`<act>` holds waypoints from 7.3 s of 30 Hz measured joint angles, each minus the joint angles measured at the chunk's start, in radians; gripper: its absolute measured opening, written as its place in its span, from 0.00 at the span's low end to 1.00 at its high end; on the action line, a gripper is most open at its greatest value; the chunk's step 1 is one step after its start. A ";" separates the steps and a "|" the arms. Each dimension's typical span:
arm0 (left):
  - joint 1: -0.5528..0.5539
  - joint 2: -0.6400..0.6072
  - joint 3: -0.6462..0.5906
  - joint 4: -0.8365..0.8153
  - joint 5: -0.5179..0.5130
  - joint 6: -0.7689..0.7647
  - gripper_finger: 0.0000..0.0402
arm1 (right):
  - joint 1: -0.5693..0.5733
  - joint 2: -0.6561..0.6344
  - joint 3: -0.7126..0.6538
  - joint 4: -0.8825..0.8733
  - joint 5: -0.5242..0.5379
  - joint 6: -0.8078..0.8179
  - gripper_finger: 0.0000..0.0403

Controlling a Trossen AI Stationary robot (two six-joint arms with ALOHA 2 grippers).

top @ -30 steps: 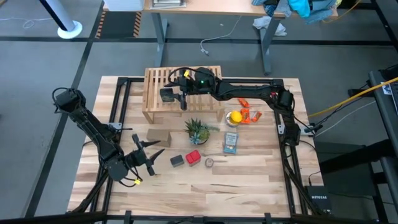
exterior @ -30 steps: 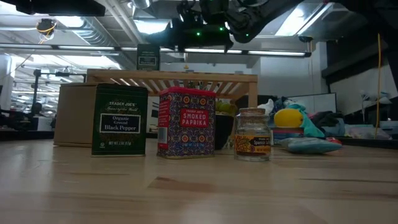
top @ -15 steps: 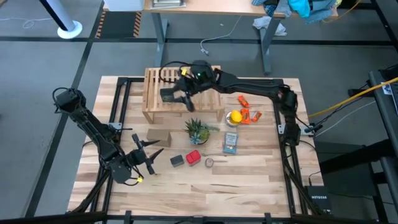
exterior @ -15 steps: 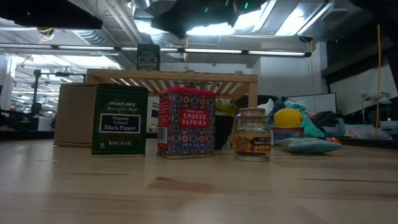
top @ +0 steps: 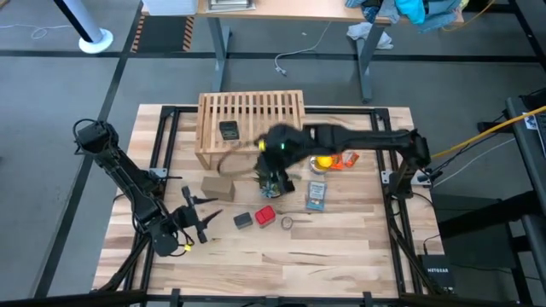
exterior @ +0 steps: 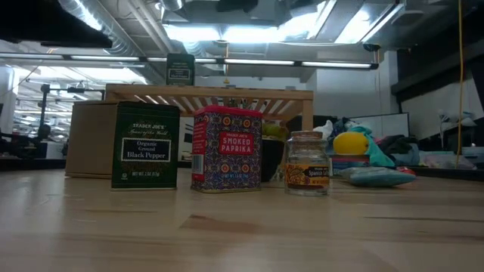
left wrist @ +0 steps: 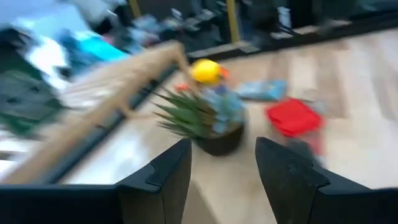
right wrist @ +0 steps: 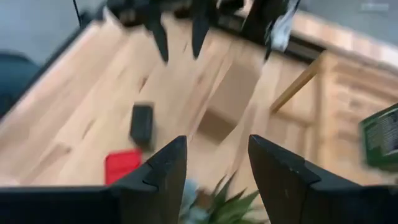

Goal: Shelf spices
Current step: Put the green can on the shelf

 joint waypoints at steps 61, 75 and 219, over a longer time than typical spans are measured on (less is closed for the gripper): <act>0.010 0.000 0.001 0.003 0.197 -0.072 0.43 | 0.214 0.174 -0.423 0.646 0.216 0.361 0.45; 0.010 0.000 0.001 0.007 0.197 -0.072 0.43 | 0.214 0.212 -0.422 0.673 0.142 0.401 0.45; 0.008 0.000 0.001 0.001 0.243 -0.113 0.43 | -0.148 0.314 0.262 0.222 0.172 -0.025 0.35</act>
